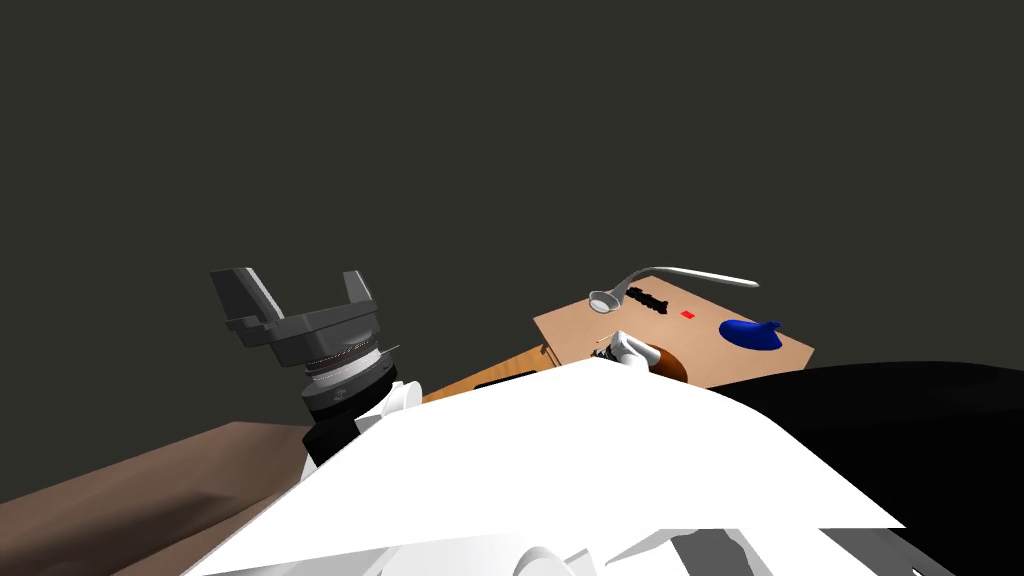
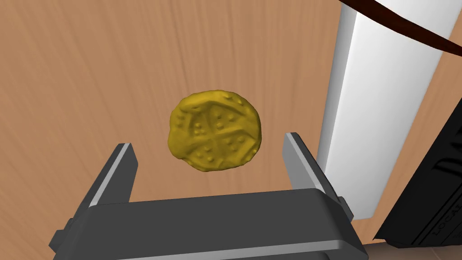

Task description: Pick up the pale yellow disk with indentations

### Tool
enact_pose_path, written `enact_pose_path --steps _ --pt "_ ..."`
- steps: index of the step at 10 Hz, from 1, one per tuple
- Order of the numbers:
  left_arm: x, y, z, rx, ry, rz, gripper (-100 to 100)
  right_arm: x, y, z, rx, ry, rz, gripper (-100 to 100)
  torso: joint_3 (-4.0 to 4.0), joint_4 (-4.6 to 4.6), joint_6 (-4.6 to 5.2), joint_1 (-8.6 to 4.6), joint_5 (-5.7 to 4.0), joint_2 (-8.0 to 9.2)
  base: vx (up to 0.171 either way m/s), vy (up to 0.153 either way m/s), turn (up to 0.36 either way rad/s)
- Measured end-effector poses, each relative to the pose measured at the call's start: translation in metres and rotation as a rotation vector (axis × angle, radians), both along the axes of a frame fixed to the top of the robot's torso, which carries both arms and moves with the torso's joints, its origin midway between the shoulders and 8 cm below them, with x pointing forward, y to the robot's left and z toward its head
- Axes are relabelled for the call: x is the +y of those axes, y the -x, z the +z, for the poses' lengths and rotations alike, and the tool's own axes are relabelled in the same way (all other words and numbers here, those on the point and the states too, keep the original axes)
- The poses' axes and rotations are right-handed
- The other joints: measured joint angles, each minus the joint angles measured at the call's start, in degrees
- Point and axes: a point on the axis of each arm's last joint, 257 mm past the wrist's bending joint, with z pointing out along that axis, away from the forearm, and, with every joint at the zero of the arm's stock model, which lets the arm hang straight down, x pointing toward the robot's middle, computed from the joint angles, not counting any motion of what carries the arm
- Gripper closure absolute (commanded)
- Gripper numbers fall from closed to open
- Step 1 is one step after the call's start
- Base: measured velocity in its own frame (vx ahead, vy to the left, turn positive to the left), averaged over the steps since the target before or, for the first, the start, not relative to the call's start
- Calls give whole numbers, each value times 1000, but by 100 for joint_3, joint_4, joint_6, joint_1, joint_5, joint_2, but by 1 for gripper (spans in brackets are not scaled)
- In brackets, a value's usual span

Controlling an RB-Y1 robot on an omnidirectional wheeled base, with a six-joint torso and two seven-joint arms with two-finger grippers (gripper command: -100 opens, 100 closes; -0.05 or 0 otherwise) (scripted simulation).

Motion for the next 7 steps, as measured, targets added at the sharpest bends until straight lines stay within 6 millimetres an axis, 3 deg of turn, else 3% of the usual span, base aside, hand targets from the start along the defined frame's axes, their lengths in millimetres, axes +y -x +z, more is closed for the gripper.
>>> enact_pose_path --steps 1,2,6,7 --pt "0 0 0 0 0 0 0 4 5 -7 -1 1 -2 -100 0 0 0 -3 -1 0 10 -22 6" --pt "0 0 0 0 0 0 0 4 5 -7 -2 3 -3 100 1 1 0 4 1 3 0 0 0" --pt "0 0 0 0 0 0 0 4 6 -7 -1 2 -3 100 3 3 -4 10 0 3 0 0 0" --pt "0 0 0 0 0 0 0 4 6 -7 -1 2 -3 0 3 3 -4 10 0 3 0 0 0"
